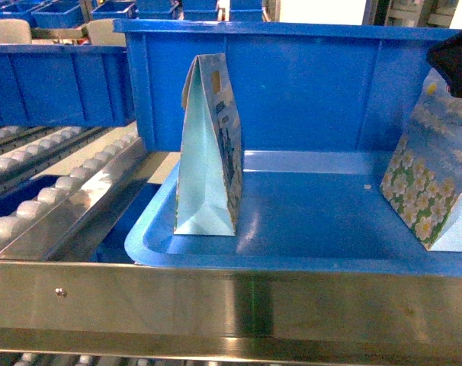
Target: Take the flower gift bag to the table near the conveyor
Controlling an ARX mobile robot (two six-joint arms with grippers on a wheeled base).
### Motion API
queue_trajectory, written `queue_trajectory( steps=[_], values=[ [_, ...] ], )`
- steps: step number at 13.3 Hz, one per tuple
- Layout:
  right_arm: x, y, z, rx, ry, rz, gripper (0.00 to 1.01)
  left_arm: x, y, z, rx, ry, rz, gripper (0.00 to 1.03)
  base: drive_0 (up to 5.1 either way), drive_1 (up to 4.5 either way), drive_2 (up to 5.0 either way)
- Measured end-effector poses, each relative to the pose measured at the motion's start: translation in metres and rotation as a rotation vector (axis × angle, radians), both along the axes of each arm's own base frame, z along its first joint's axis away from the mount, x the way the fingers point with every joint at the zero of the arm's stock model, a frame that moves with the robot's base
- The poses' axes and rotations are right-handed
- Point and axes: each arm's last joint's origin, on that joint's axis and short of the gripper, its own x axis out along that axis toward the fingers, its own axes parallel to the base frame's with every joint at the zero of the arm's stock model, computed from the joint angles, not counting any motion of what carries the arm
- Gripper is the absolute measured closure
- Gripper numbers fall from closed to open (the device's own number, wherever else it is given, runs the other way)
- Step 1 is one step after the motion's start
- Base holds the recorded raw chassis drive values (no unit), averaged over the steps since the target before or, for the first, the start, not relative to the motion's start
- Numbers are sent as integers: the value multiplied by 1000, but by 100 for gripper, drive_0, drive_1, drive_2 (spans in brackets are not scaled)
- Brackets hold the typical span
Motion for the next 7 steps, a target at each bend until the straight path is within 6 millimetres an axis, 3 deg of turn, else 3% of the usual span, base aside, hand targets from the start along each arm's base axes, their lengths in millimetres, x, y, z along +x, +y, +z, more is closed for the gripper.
queue_trajectory(
  steps=[5,6,7],
  values=[
    [-6,0,-2,16,7,-1,66,0,0,0,0,0,0,5,0,0,0],
    [-7,1,-3,16,6,-2,94,0,0,0,0,0,0,5,0,0,0],
    [-11,6,0,16,-4,11,98,0,0,0,0,0,0,5,0,0,0]
  ],
)
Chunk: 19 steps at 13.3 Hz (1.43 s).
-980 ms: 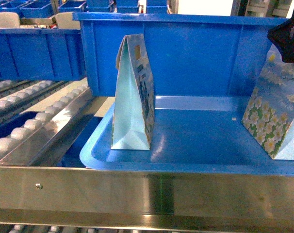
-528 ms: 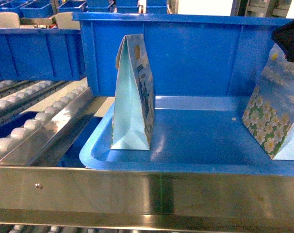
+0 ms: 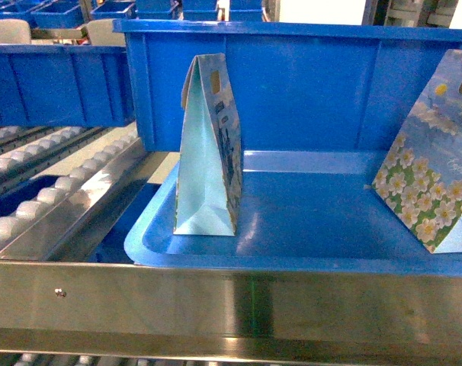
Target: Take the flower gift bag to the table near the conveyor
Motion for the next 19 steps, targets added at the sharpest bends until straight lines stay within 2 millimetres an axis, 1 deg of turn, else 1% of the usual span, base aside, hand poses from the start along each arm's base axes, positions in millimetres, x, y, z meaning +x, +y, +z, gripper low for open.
queue_trajectory(
  steps=[1,4,7,10,12,14,16,18,19],
  values=[
    [-4,3,2,0,-14,7,98,0,0,0,0,0,0,5,0,0,0],
    [-9,1,14,-9,-53,-15,98,0,0,0,0,-1,0,5,0,0,0],
    [-19,-7,37,-34,-141,-53,98,0,0,0,0,-1,0,5,0,0,0],
    [-23,-10,44,-38,-169,-64,98,0,0,0,0,0,0,5,0,0,0],
    [-29,-15,53,-40,-204,-84,98,0,0,0,0,-1,0,5,0,0,0],
    [-43,-26,67,-38,-260,-125,98,0,0,0,0,-1,0,5,0,0,0],
    [-56,-31,75,-38,-292,-134,98,0,0,0,0,-1,0,5,0,0,0],
    [-70,-33,75,-37,-311,-108,98,0,0,0,0,-1,0,5,0,0,0],
    [-78,-33,71,-35,-296,-96,98,0,0,0,0,0,0,5,0,0,0]
  ],
)
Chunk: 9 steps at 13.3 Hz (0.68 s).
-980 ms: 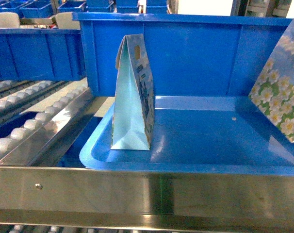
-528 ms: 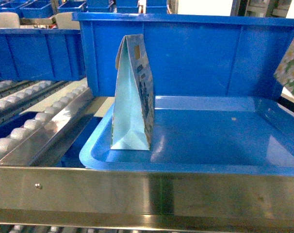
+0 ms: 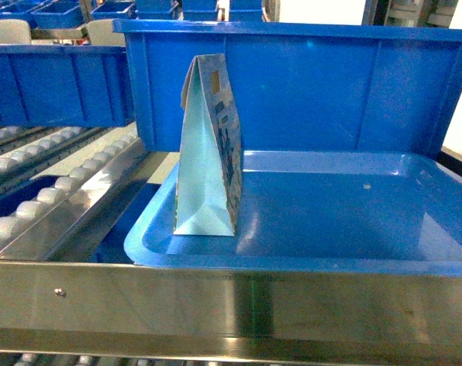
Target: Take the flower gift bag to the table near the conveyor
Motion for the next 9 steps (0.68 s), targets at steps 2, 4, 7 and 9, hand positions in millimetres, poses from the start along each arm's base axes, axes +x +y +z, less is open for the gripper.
queue_trajectory(
  steps=[2,4,7,9],
  values=[
    [-16,-2,-7,5,8,2,98,0,0,0,0,0,0,5,0,0,0],
    [-28,-2,-9,6,-9,22,98,0,0,0,0,0,0,5,0,0,0],
    [-49,-2,-22,22,-4,26,98,0,0,0,0,0,0,5,0,0,0],
    [-59,-4,-23,28,-22,-5,98,0,0,0,0,0,0,5,0,0,0]
  ],
)
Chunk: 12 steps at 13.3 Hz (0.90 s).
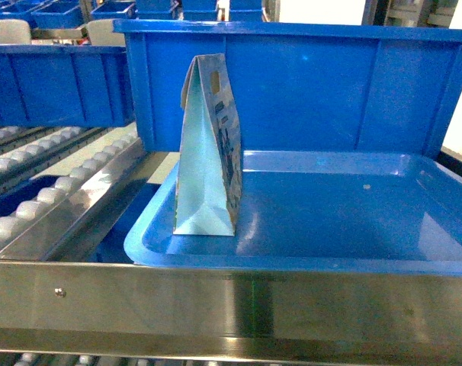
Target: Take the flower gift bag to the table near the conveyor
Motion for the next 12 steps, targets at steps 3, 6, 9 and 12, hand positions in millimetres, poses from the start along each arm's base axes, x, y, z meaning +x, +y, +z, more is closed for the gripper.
queue_trajectory(
  steps=[3,6,9,12],
  values=[
    [0,0,0,0,-1,0,98,1,-2,1,-6,-16,1,5,0,0,0],
    [0,0,0,0,-1,0,98,9,-8,2,-9,3,-17,5,0,0,0],
    [0,0,0,0,0,0,98,27,-23,7,-38,56,-60,5,0,0,0],
    [0,0,0,0,0,0,98,49,-40,14,-48,77,-81,5,0,0,0]
  ],
)
